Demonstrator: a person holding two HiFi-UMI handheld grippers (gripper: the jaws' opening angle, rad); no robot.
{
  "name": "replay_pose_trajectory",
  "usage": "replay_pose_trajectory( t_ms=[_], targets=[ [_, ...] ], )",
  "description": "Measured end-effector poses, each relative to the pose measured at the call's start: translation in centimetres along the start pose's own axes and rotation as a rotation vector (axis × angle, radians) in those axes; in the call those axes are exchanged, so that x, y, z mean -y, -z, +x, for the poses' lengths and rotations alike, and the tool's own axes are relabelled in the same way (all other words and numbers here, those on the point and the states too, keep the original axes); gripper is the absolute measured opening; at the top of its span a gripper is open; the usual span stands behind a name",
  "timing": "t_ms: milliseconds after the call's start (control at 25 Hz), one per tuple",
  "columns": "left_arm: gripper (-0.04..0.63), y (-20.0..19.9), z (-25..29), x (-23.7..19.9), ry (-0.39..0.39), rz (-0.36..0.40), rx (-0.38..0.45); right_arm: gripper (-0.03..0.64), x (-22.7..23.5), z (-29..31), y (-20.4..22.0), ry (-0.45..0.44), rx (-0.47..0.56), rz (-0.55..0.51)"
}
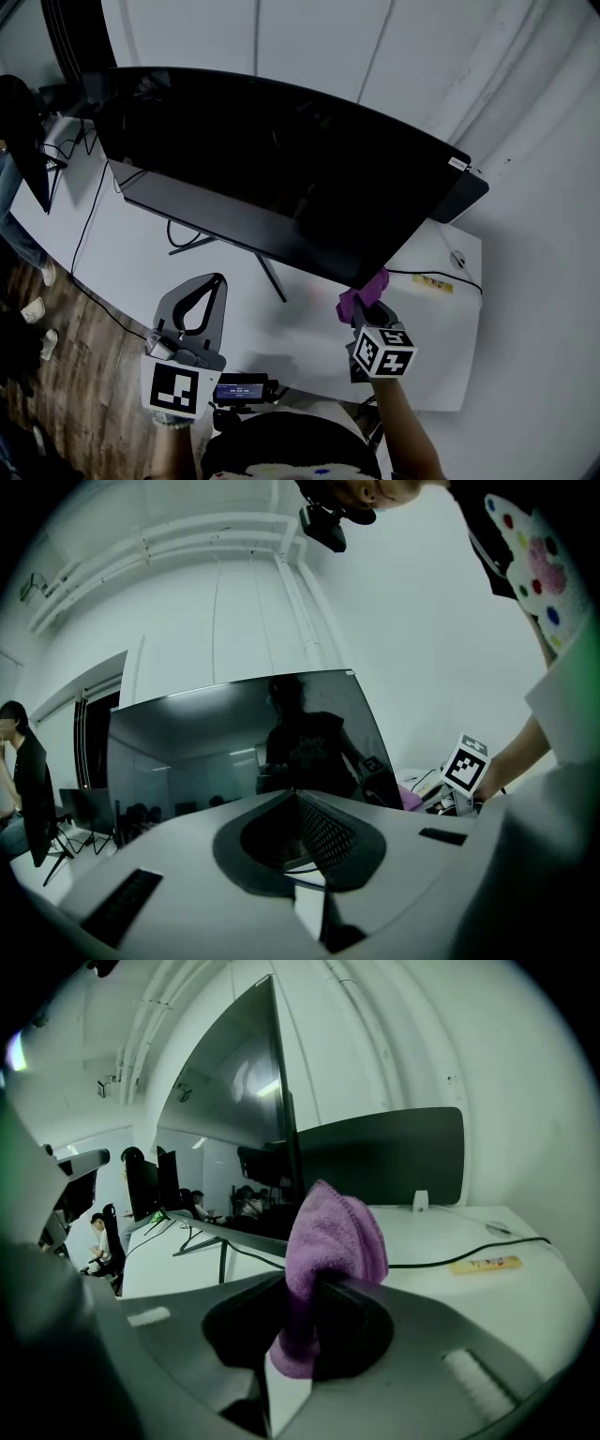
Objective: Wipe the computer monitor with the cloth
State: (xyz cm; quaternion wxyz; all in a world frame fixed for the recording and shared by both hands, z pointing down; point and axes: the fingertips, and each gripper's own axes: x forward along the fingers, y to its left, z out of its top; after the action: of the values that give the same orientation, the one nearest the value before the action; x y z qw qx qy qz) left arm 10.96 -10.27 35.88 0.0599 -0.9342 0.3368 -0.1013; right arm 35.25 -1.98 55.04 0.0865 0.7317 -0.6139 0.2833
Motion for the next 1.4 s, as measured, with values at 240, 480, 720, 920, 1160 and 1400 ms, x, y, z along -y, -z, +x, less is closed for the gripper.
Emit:
replay_pose_trajectory(
  t_ms=[240, 480, 720, 920, 1160, 1400],
  targets=[
    [0.005, 0.5, 0.3, -1.5, 0.025, 0.007, -0.002, 0.067, -1.4, 0.8, 0.9, 0.022, -0.040, 0.011],
    [0.005, 0.9, 0.4, -3.6, 0.051, 0.004, 0.002, 0.067, -3.3, 1.3, 1.2, 0.012, -0.071, 0.011],
    [0.005, 1.3, 0.2, -6.2, 0.059, -0.006, 0.006, 0.067, -6.5, 2.8, 1.0, -0.034, -0.096, 0.007],
    [0.005, 1.4, -0.3, -8.6, 0.049, -0.014, 0.008, 0.067, -10.1, 4.4, 0.4, -0.071, -0.105, -0.020],
    [0.005, 2.2, -1.2, -11.8, 0.030, -0.009, 0.001, 0.067, -13.9, 6.5, -0.1, -0.106, -0.120, -0.053],
    [0.005, 3.1, -2.0, -15.2, 0.010, -0.004, -0.014, 0.067, -17.4, 8.6, -0.4, -0.124, -0.128, -0.100]
  ],
)
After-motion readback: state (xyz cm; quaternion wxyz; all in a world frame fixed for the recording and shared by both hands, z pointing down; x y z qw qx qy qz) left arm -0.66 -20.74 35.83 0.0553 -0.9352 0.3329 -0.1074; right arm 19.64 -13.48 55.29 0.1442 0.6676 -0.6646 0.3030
